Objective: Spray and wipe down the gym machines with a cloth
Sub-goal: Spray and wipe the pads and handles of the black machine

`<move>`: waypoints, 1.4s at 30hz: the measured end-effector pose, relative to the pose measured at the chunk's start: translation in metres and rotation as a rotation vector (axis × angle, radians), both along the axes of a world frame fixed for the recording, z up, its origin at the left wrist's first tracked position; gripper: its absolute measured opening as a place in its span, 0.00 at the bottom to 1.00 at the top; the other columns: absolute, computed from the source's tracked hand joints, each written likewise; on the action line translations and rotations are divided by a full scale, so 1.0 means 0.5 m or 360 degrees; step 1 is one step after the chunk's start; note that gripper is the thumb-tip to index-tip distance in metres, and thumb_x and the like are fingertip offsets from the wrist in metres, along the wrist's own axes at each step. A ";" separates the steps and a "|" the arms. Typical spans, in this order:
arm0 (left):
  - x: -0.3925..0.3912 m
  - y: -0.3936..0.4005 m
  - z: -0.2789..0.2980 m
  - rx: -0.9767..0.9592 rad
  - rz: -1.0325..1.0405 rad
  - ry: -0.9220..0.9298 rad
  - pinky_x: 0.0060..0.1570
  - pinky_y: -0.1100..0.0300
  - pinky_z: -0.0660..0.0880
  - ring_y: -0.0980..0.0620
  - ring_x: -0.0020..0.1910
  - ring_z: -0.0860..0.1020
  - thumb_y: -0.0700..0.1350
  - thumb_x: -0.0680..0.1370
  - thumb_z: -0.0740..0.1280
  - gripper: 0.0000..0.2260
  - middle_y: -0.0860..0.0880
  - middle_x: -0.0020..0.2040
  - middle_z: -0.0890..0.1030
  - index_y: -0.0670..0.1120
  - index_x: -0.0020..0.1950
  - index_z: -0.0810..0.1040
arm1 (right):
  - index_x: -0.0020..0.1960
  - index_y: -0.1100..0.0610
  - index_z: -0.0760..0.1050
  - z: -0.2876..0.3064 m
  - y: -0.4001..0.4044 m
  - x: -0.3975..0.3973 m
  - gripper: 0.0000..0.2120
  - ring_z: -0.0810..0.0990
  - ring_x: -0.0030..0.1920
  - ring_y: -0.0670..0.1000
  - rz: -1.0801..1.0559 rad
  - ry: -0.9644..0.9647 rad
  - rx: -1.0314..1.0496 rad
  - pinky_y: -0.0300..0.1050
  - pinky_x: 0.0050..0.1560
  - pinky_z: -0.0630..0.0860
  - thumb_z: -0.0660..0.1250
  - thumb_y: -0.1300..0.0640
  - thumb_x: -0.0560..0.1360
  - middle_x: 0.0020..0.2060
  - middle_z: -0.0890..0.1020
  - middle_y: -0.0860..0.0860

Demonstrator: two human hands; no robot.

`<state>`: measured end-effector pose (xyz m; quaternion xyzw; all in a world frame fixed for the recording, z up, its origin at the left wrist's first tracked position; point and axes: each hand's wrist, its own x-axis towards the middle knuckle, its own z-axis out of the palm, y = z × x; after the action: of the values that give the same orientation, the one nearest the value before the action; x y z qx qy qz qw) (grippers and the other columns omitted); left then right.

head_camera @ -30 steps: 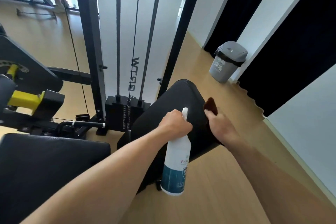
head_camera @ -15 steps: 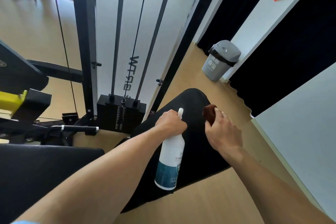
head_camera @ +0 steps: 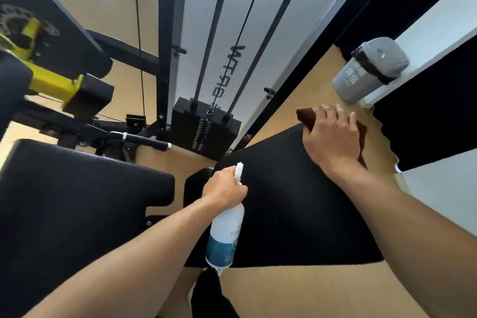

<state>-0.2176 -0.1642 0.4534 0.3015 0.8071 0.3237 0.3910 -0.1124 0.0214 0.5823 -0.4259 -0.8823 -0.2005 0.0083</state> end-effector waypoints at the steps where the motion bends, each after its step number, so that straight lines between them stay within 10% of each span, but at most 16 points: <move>1: -0.010 -0.006 -0.007 -0.0008 0.0028 0.0020 0.46 0.57 0.75 0.52 0.49 0.78 0.45 0.75 0.68 0.20 0.50 0.56 0.82 0.51 0.67 0.77 | 0.68 0.59 0.77 -0.005 0.010 -0.015 0.24 0.74 0.72 0.63 0.0075 -0.0119 0.0004 0.68 0.76 0.63 0.61 0.44 0.81 0.67 0.80 0.59; 7: -0.055 -0.021 -0.028 -0.0047 0.0282 0.0123 0.46 0.56 0.73 0.52 0.47 0.76 0.45 0.75 0.67 0.16 0.51 0.52 0.81 0.52 0.63 0.78 | 0.63 0.46 0.77 -0.150 -0.022 -0.126 0.22 0.78 0.65 0.56 0.0684 -0.0742 -0.0641 0.63 0.74 0.61 0.50 0.40 0.81 0.62 0.83 0.49; 15: -0.080 -0.080 -0.106 -0.0249 0.0761 0.0048 0.41 0.57 0.71 0.51 0.46 0.78 0.47 0.75 0.68 0.14 0.53 0.49 0.79 0.53 0.61 0.78 | 0.83 0.47 0.59 -0.388 -0.137 -0.195 0.39 0.44 0.84 0.59 0.1071 -0.1538 -0.1068 0.68 0.78 0.34 0.42 0.27 0.80 0.84 0.55 0.51; 20: -0.060 -0.115 -0.153 -0.0376 0.0900 0.0044 0.43 0.56 0.73 0.51 0.46 0.78 0.48 0.76 0.68 0.15 0.54 0.48 0.79 0.55 0.62 0.78 | 0.80 0.42 0.65 -0.439 -0.084 -0.269 0.38 0.50 0.82 0.68 0.0960 -0.1579 -0.0678 0.77 0.74 0.38 0.55 0.25 0.75 0.82 0.62 0.56; 24: -0.034 -0.158 -0.197 -0.0465 0.1037 0.0040 0.40 0.57 0.71 0.51 0.46 0.77 0.48 0.76 0.67 0.17 0.53 0.50 0.79 0.56 0.65 0.77 | 0.70 0.54 0.77 -0.487 -0.131 -0.277 0.27 0.76 0.67 0.67 0.0955 -0.1506 -0.0535 0.71 0.70 0.65 0.54 0.40 0.81 0.66 0.80 0.60; 32: 0.022 -0.226 -0.222 -0.0489 0.1022 0.0001 0.38 0.59 0.72 0.52 0.45 0.77 0.49 0.79 0.67 0.15 0.52 0.50 0.79 0.54 0.66 0.75 | 0.79 0.67 0.64 -0.510 -0.269 -0.166 0.27 0.63 0.77 0.74 0.1034 -0.1549 -0.0203 0.73 0.77 0.58 0.52 0.51 0.87 0.76 0.68 0.70; 38: -0.004 -0.273 -0.196 -0.0408 0.0977 0.0076 0.38 0.57 0.71 0.51 0.44 0.77 0.48 0.77 0.67 0.15 0.51 0.49 0.79 0.53 0.64 0.75 | 0.75 0.69 0.67 -0.513 -0.474 0.021 0.22 0.73 0.67 0.72 0.1238 -0.1974 -0.0505 0.68 0.64 0.75 0.59 0.60 0.85 0.71 0.70 0.70; 42: -0.015 -0.297 -0.179 -0.0409 0.0879 0.0141 0.45 0.52 0.79 0.48 0.45 0.79 0.48 0.77 0.65 0.14 0.50 0.50 0.81 0.52 0.63 0.75 | 0.81 0.62 0.60 -0.518 -0.410 -0.006 0.26 0.60 0.80 0.64 0.1147 -0.1684 -0.0550 0.61 0.80 0.55 0.56 0.52 0.86 0.81 0.61 0.62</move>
<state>-0.2251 -0.3126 0.3639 0.0328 0.9091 0.2996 0.2876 -0.1154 -0.1836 0.3232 0.0566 -0.8741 -0.2227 -0.4280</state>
